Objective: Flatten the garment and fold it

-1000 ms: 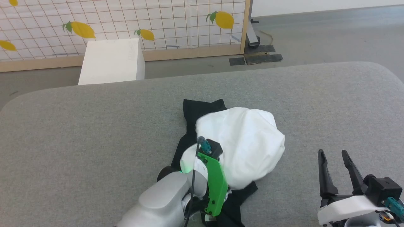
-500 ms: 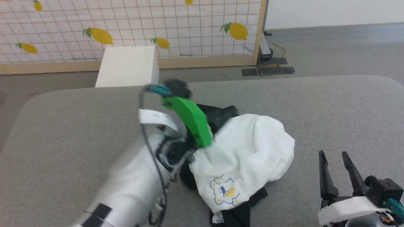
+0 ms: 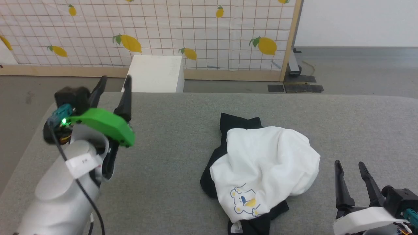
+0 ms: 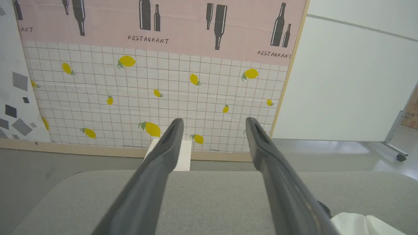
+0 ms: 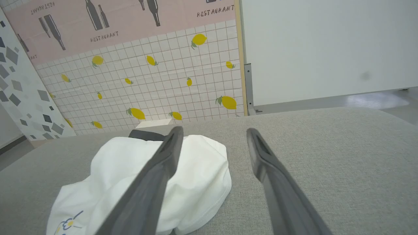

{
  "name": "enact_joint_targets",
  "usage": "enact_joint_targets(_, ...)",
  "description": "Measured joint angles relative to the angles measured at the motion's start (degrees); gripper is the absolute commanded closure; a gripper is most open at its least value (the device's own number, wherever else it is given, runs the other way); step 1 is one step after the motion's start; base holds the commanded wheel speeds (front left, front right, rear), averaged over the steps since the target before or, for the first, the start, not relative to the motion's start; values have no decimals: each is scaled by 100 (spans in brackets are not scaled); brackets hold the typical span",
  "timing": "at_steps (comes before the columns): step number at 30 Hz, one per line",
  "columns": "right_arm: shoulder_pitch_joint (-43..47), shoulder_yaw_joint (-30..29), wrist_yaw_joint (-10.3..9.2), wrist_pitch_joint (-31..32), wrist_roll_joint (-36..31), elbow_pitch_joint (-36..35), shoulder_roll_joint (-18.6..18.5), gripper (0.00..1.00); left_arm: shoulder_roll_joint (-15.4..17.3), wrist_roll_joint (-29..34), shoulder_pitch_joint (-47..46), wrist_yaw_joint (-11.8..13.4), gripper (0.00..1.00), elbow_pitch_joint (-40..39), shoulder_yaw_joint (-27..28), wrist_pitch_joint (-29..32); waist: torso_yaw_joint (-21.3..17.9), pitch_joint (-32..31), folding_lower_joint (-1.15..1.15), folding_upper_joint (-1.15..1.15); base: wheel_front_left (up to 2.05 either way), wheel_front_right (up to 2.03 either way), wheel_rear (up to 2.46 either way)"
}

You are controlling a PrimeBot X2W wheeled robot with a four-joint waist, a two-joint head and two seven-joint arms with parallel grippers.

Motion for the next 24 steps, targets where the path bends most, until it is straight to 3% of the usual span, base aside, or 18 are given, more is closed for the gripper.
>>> enact_joint_targets(4, 3, -42, 0, 0, 0, -1, 0, 0, 212, 232, 825, 299, 0, -767, 455, -59, 80, -53, 0, 0, 0, 0, 0)
enact_joint_targets(8, 7, -80, 1, 0, 0, -14, 1, 0, 201, 573, 1652, 474, 0, -1546, 965, -79, 81, -19, 0, 0, 0, 0, 0)
enact_joint_targets(14, 24, -108, 0, 12, 0, -7, 1, 0, -131, 892, 2591, 468, 0, -2037, 1272, -80, 44, 67, 0, 0, 0, 0, 0)
enact_joint_targets(19, 23, -113, 0, 192, 30, 54, -2, 0, -328, 1004, 2923, 323, 0, -2109, 1452, -81, -16, 119, 0, 0, 0, 0, 0)
enact_joint_targets(24, -123, -116, 0, 823, 87, 130, 0, 0, -441, 1258, 3077, 292, 0, -2072, 1497, -83, -37, 220, 0, 0, 0, 0, 0)
